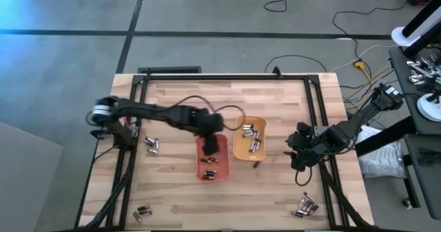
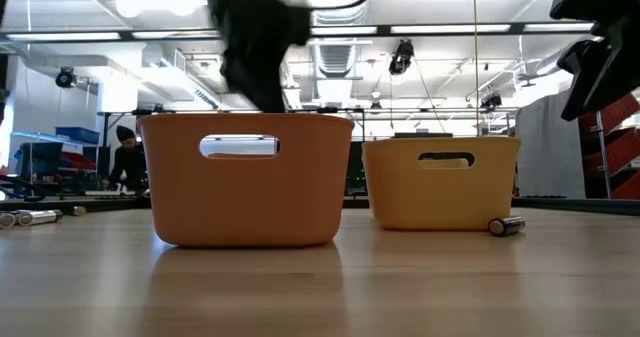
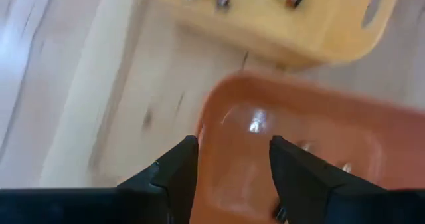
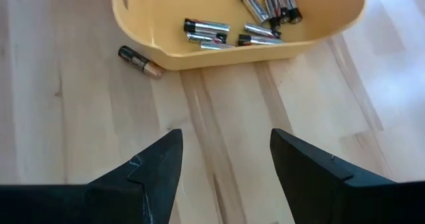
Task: Sort batteries
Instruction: Put the brown-black battery into the orange bin
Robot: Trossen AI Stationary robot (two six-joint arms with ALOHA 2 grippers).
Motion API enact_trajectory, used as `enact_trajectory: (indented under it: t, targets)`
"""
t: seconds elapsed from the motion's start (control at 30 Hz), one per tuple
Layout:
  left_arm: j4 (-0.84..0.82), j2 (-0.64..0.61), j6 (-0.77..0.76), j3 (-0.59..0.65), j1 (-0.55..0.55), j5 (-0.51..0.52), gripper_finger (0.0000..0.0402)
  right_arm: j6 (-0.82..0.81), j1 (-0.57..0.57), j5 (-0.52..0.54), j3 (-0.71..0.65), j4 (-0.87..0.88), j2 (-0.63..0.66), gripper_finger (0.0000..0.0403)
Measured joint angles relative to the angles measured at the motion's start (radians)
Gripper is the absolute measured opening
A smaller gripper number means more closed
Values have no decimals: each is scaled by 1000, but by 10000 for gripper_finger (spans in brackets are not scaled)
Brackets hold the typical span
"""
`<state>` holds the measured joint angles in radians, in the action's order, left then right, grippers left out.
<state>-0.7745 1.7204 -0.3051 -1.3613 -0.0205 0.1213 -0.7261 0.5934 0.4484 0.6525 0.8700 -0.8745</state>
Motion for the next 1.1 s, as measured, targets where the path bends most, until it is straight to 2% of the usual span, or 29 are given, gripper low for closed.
enact_trajectory:
  t: [0.13,0.3,0.5,0.73,0.87,0.97,1.03,1.1]
  targets:
    - [96,-106,-43,182,15,98,155,4,0,-13,0,-78,0,219]
    - [155,-123,-7,280,20,95,155,50,0,-34,0,-201,0,219]
    - [326,-107,56,355,84,-94,155,4,5,-2,0,-301,-35,219]
    - [311,-93,133,377,93,-103,155,-187,63,-34,-3,-311,-214,219]
    - [318,-91,141,377,107,-11,155,-320,81,-38,0,-309,-341,219]
    - [322,-91,162,377,138,-2,155,-387,83,-38,22,-312,-425,219]
    - [332,-91,183,376,160,1,155,-432,85,-15,35,-327,-474,219]
    - [350,-90,207,376,184,1,155,-505,87,91,37,-363,-522,219]
